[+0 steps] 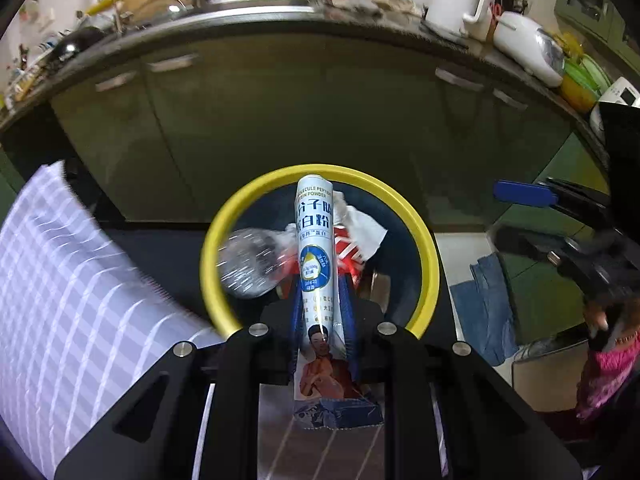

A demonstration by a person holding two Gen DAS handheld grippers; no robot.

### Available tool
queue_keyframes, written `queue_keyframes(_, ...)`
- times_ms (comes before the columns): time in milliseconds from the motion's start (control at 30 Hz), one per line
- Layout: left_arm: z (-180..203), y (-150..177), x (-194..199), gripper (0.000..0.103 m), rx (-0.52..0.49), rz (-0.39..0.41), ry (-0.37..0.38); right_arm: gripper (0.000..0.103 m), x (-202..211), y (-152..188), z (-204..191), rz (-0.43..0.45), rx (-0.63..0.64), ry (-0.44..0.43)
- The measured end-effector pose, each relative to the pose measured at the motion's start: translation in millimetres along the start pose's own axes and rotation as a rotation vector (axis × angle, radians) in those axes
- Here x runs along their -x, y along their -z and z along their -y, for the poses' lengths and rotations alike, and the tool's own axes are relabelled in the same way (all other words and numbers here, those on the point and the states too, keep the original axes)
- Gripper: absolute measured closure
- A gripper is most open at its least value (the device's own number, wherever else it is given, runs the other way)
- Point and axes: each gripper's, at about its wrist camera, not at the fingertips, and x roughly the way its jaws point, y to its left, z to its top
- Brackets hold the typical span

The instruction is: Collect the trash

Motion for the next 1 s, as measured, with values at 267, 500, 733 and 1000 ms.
queue_keyframes(267, 10.7, -14.3, -50.5, 0.045, 0.013, -0.084, -0.012, 0.029, 4.5, -2.0, 8.0, 0.024, 0.011, 0.066)
queue_keyframes(500, 9.5, 0.1, -20.7, 0.026, 0.02, -0.018, -0.043, 0.029, 4.1, -3.6, -4.2, 0.021, 0.037, 0.06)
queue_keyframes(733, -24.5, 49.0, 80.3, 0.005, 0.176, 0.207, -0.148, 0.027, 3.2, -7.9, -31.5, 0.032, 0.1, 0.023)
queue_keyframes(1000, -55.7, 167.1, 197.5, 0.005, 0.421, 0.396, -0.494, 0.022, -8.9, -9.3, -85.5, 0.033, 0.206, -0.063)
